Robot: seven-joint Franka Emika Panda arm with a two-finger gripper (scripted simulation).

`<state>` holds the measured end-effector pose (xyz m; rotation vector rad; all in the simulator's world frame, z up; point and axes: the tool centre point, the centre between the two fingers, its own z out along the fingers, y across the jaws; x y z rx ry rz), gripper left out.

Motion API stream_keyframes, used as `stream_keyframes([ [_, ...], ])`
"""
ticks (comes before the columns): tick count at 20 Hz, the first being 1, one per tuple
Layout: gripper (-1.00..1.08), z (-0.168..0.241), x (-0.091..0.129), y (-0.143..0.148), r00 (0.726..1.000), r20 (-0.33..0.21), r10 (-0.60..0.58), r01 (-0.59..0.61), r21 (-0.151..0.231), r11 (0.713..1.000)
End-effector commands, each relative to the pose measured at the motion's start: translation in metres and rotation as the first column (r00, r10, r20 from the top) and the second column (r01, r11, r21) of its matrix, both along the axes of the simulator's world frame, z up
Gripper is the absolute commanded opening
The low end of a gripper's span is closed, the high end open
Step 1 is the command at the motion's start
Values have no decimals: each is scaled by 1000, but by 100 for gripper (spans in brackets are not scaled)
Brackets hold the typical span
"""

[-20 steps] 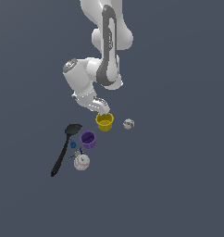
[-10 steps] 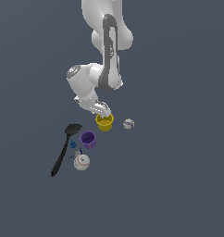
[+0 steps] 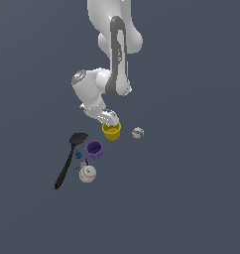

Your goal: Pick up a designated object from a clutter of objects.

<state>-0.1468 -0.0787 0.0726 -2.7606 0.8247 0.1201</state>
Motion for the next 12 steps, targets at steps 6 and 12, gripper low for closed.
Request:
stream_keyframes([
  [6, -100, 2, 0, 1, 1000, 0, 0, 0, 0, 1000],
  [12, -100, 14, 3, 4, 1000, -1, 0, 0, 0, 1000],
])
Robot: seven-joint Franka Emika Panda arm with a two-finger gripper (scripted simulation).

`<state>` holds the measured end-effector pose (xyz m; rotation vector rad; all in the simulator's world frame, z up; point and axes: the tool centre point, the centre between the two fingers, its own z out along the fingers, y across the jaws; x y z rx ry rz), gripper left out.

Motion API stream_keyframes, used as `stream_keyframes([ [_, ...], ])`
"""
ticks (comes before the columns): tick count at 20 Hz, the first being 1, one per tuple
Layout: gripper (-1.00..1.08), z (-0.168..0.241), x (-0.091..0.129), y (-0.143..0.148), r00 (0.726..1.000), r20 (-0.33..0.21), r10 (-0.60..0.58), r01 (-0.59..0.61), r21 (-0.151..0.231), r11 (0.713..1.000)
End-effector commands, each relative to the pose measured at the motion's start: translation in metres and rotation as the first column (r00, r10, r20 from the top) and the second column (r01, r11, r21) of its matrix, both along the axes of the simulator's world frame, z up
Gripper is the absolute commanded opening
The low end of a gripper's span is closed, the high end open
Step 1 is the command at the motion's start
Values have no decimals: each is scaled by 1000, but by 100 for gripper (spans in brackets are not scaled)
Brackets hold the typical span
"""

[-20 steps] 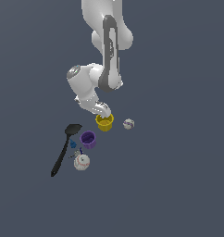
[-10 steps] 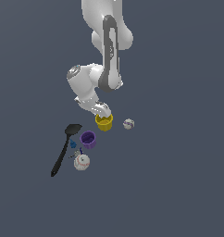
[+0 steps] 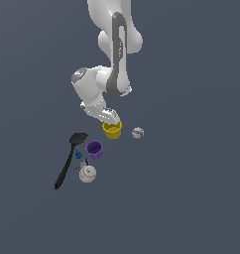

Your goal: Pick up a designated object from a clutter of objects.

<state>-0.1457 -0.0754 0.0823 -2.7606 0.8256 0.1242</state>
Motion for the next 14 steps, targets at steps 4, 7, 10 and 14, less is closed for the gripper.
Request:
stream_keyframes([
  [4, -100, 21, 5, 6, 1000, 2, 0, 0, -2, 1000],
  [7, -100, 38, 8, 11, 1000, 1, 0, 0, -3, 1000],
  [10, -100, 59, 13, 17, 1000, 0, -1, 1, -5, 1000],
  [14, -100, 94, 20, 27, 1000, -1, -1, 1, -8, 1000],
])
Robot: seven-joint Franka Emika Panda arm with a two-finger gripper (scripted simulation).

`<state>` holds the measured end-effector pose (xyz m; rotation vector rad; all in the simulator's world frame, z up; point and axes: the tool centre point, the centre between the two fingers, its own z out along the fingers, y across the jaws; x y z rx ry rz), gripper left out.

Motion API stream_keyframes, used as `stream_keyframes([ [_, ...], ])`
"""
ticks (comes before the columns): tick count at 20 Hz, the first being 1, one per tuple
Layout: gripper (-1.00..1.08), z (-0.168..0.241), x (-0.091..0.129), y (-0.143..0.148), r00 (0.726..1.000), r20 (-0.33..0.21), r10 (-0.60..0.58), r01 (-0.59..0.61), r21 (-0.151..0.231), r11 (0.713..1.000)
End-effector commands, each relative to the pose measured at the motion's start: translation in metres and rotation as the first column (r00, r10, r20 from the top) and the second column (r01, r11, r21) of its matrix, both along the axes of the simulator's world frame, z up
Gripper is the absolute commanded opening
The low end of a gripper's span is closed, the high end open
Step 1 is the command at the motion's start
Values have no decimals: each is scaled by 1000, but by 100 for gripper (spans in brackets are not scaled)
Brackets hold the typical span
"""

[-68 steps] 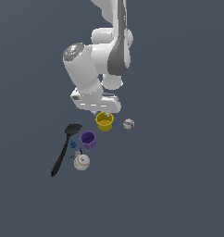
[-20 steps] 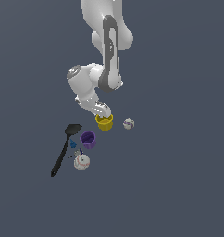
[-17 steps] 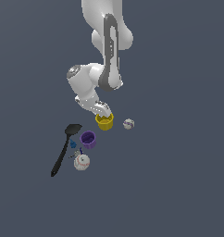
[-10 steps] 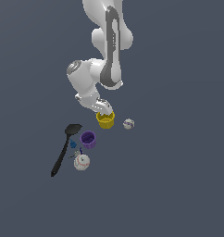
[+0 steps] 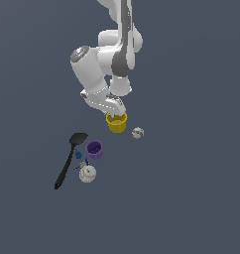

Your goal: Pick up a designated object from a clutter of objects.

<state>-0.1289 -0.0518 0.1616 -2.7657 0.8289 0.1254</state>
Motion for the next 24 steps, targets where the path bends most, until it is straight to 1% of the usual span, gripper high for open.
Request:
stream_keyframes([
  [1, -100, 24, 5, 6, 1000, 1, -1, 1, -3, 1000],
  [17, -100, 187, 42, 57, 1000, 2, 0, 0, -2, 1000],
  [24, -100, 239, 56, 73, 1000, 3, 1, -1, 2, 1000],
])
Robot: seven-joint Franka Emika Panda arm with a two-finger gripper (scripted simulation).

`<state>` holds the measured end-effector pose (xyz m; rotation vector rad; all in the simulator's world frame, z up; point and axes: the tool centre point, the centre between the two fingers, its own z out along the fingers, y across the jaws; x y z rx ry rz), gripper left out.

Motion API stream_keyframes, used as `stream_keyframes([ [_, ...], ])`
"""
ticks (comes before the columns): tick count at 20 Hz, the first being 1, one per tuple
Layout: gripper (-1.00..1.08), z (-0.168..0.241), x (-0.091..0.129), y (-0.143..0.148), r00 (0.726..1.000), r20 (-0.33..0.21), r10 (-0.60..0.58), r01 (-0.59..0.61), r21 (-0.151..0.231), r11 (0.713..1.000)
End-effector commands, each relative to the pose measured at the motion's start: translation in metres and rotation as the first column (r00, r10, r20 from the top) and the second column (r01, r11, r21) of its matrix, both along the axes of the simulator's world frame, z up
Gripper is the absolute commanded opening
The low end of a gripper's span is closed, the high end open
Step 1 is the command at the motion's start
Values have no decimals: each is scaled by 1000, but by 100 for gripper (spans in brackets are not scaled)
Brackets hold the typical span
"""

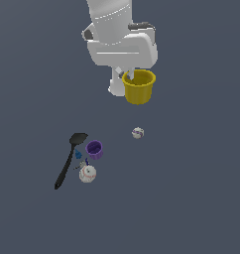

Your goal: Pick up a designated object from a clutter of objects.

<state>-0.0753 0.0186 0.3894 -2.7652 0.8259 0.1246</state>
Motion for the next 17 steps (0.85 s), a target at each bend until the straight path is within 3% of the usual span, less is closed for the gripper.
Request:
stream_keyframes([
  [1, -100, 17, 4, 5, 1000, 2, 0, 0, 2, 1000],
  [9, -100, 43, 13, 13, 1000, 2, 0, 0, 4, 1000],
  [17, -100, 45, 15, 13, 1000, 3, 0, 0, 5, 1000],
])
